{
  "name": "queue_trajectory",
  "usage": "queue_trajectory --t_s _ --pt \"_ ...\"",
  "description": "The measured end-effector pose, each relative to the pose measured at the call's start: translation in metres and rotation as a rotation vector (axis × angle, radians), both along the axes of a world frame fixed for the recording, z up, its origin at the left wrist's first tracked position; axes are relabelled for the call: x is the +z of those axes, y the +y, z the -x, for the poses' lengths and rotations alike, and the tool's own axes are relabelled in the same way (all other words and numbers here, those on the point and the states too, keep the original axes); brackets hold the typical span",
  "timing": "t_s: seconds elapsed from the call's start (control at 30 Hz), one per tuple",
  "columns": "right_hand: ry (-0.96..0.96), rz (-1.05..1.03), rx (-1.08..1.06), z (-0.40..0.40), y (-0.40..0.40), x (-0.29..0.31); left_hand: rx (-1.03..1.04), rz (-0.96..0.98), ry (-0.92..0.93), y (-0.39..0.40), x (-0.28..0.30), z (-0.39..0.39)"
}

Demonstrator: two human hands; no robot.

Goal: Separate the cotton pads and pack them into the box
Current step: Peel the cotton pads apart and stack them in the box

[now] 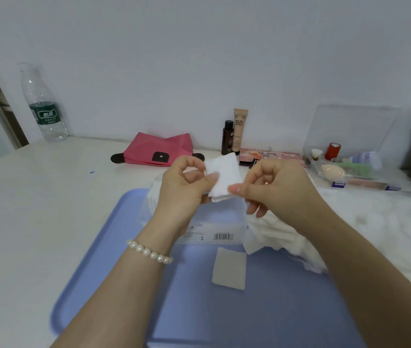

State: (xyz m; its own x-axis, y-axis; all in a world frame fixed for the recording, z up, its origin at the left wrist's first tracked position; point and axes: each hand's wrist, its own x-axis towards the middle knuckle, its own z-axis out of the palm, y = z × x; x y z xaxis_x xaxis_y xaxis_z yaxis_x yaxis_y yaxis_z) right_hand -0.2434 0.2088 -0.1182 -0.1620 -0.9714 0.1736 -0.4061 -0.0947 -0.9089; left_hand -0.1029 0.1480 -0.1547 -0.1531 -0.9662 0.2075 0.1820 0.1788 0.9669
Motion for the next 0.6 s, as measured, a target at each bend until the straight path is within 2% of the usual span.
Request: queue_trajectory --t_s 0.07,0.13,0.2,0.33,0.6 --pt "0.316 -0.107 0.191 -0.005 0.010 0.009 0.013 -0.027 0.023 -0.002 0.000 -0.002" --pt "0.744 -0.224 0.388 -0.017 0.018 0.008 0.011 -0.059 0.039 -0.002 0.000 -0.002" --pt "1.101 -0.259 0.447 -0.031 0.022 -0.003 -0.001 -0.074 0.030 -0.001 0.000 -0.002" --pt "1.278 -0.338 0.436 -0.042 0.025 -0.025 -0.012 -0.082 0.010 0.001 0.001 -0.001" --pt "1.310 -0.252 0.449 -0.045 0.022 -0.031 -0.030 0.018 -0.062 0.000 -0.002 -0.002"
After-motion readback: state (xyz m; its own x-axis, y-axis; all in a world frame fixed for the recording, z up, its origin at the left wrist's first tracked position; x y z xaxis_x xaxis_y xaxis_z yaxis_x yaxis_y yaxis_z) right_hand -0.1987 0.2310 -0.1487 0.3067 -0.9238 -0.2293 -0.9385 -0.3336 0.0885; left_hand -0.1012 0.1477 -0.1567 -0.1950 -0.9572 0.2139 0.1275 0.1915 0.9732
